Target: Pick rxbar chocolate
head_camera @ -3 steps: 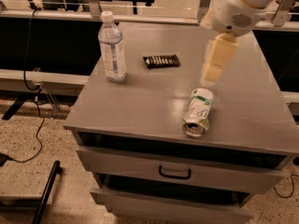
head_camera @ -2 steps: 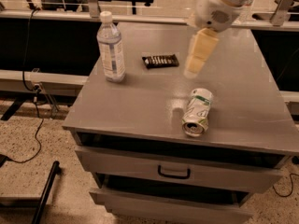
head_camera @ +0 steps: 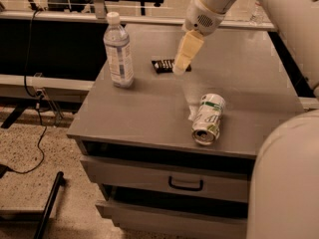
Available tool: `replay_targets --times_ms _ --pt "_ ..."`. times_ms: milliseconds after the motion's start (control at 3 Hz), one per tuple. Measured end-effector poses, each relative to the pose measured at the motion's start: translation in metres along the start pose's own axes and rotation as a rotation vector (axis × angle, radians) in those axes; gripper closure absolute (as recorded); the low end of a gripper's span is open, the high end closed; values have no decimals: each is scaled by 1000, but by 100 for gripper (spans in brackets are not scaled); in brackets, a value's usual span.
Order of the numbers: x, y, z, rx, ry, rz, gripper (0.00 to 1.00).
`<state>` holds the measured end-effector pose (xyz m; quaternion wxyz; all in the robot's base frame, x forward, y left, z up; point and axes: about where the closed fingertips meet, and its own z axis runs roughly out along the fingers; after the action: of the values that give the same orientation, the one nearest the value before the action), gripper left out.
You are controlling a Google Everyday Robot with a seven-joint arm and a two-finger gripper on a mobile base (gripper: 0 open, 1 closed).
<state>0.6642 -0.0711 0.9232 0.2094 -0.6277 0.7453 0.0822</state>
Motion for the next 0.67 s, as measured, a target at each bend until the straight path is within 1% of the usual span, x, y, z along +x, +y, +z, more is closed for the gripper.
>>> replay_targets --times_ms 333,667 --pt "-16 -14 32 -19 -56 -4 0" --pt "-25 -19 55 -40 -85 -34 0"
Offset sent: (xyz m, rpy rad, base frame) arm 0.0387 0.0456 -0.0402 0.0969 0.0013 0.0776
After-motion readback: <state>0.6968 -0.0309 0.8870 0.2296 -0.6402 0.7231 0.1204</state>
